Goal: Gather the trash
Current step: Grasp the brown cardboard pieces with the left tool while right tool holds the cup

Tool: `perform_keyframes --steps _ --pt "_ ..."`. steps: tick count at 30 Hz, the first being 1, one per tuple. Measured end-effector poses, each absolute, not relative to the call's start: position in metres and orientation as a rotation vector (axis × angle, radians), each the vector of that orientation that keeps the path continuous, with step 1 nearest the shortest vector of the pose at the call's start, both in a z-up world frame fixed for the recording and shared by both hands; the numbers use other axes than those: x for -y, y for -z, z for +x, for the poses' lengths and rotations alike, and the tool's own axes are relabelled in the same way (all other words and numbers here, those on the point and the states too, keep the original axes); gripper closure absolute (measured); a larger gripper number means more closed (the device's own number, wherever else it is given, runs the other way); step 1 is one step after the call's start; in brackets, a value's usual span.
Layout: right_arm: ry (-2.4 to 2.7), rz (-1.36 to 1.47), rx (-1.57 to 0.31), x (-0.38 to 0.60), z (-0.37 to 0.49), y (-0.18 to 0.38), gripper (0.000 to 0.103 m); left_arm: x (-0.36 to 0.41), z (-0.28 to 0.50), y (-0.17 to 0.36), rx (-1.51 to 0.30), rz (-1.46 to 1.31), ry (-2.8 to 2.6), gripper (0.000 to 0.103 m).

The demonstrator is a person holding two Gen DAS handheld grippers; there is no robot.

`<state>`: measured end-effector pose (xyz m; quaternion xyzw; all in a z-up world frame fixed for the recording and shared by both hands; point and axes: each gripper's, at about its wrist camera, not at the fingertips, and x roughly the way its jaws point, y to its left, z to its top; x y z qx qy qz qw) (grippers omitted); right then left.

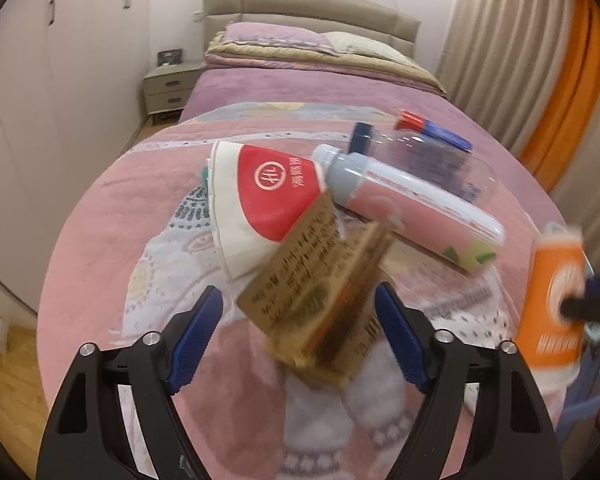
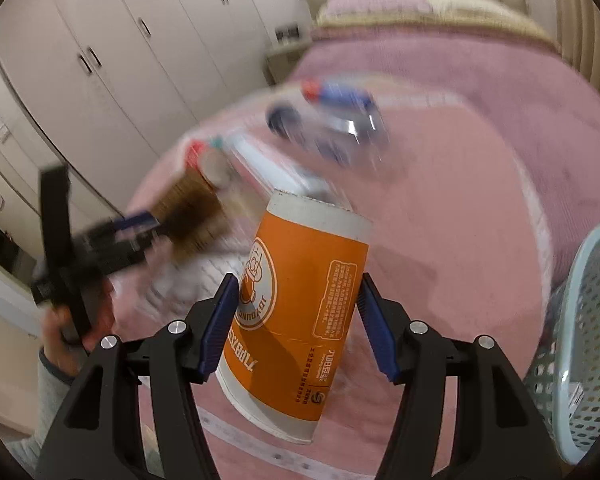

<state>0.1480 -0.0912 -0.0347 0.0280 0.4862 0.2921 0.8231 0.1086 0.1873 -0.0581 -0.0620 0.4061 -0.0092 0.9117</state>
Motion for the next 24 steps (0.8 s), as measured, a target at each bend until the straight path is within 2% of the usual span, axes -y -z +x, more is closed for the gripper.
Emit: perform_keyframes --steps 2,4,7,11,13,17,24 --pt "-0.631 0.101 -1.058 0.096 0.155 0.043 0.046 -0.19 0.115 0.063 -0.854 -0.15 0.012 0.047" --pt "-0.602 0.118 -1.044 0.1 0.161 0.044 0.045 -0.19 0.116 0.067 -0.862 -0.165 0.01 0.07" --pt "-0.481 0.051 -0.975 0.104 0.161 0.041 0.039 -0.191 0.109 0.068 -0.85 -0.196 0.019 0.089" --pt "-0.443 0.125 -0.89 0.124 0.145 0.038 0.037 -0.189 0.093 0.07 -0.815 -0.229 0.02 0.09" --pt "-0.433 0.149 -0.869 0.13 0.134 0.041 0.031 -0.188 0.086 0.073 -0.8 -0.245 0.016 0.09" --pt "-0.325 0.112 -0.783 0.141 0.116 0.04 0.027 -0.192 0.075 0.069 -0.742 -0.253 0.018 0.09" --pt "-0.37 0.252 -0.81 0.162 0.103 0.059 0.026 -0.194 0.066 0.065 -0.69 -0.272 0.041 0.091"
